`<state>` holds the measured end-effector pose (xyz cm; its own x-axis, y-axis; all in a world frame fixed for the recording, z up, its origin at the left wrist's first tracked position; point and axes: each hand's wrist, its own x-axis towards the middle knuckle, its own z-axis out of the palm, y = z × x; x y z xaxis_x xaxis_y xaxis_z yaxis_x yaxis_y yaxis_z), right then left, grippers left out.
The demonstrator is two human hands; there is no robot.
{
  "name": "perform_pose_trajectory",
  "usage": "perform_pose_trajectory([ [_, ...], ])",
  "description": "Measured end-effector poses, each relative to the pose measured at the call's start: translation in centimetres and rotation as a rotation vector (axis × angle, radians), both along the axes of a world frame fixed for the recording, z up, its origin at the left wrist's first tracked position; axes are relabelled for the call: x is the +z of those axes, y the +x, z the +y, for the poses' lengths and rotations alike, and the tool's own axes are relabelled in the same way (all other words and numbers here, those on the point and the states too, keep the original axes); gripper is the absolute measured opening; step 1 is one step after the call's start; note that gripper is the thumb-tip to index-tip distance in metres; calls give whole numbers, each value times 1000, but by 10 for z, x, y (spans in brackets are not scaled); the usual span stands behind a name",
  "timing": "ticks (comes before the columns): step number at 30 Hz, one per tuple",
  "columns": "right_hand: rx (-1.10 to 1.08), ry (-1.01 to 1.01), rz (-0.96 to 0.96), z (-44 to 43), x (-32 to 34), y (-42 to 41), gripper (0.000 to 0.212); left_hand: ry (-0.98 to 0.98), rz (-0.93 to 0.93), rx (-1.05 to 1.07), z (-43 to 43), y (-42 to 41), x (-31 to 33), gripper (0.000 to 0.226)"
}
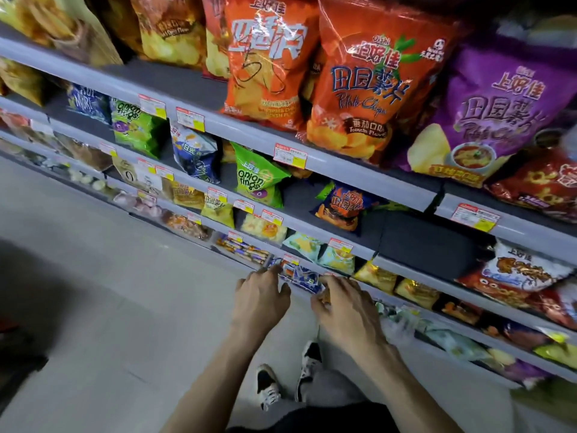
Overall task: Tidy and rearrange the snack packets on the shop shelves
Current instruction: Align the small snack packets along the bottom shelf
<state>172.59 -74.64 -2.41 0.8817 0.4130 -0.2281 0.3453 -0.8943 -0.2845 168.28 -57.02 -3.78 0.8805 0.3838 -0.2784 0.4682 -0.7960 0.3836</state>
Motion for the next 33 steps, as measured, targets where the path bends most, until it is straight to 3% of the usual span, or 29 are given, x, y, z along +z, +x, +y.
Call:
perform_pose_trajectory([
  [3,-86,98,62,8,-9,16,45,-27,11,16,14,14,-5,46],
  [8,-439,441,249,25,-36,64,70,-72,14,86,32,32,-16,52],
  [14,-795,641,219,44,-61,119,97,-267,-111,287,72,79,-36,65],
  [19,-938,752,145,61,-72,152,114,-337,-240,404,103,129,-38,89],
  [26,-1015,919,35,80,-91,187,119,-448,-295,434,140,173,-51,121],
  [28,-1039,948,33,86,-77,191,106,-496,-260,420,150,182,-57,130],
  [30,-1083,971,18,88,-70,196,91,-544,-242,393,156,188,-58,132],
  [33,-1155,984,24,87,-75,205,90,-524,-257,330,160,194,-60,123],
])
